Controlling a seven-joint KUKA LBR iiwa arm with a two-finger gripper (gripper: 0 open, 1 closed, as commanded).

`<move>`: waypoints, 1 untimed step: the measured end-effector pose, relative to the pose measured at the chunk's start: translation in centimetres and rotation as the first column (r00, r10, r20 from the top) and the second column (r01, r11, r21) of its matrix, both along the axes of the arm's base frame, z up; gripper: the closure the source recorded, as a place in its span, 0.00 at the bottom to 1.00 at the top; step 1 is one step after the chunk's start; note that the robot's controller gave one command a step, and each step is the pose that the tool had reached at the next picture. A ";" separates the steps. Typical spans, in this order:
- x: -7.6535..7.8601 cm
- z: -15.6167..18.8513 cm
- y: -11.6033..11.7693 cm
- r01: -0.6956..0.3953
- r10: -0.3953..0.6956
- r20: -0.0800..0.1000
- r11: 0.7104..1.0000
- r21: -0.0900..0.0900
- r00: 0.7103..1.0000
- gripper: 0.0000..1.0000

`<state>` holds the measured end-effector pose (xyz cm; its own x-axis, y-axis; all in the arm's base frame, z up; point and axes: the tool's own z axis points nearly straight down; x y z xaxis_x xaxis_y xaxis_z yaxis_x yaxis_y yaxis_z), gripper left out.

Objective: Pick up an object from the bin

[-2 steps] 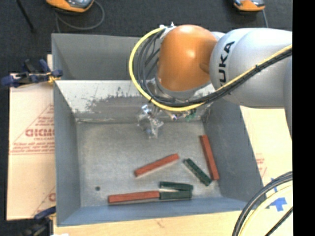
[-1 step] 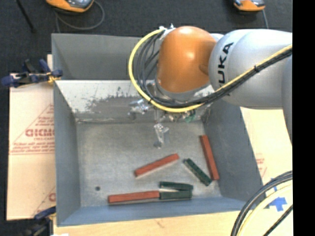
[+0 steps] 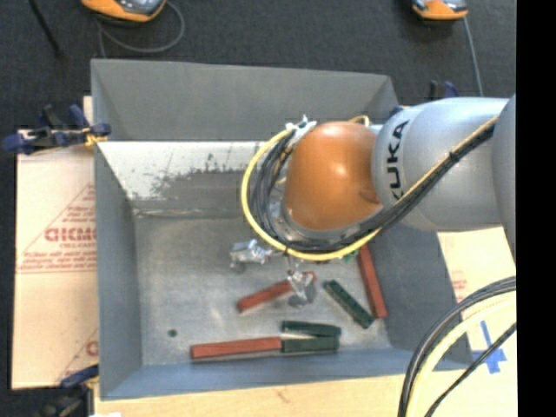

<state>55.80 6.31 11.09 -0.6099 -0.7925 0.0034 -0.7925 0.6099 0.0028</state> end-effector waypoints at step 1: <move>0.4 -4.3 -1.1 0.024 -0.024 0.003 1.000 0.003 1.000 0.00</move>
Offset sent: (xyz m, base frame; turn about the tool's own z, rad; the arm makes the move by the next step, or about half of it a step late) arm 0.0038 -0.0107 -0.0409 0.0210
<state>56.18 5.20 6.79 -0.6290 -0.7774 -0.0007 -0.7774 0.6290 0.0020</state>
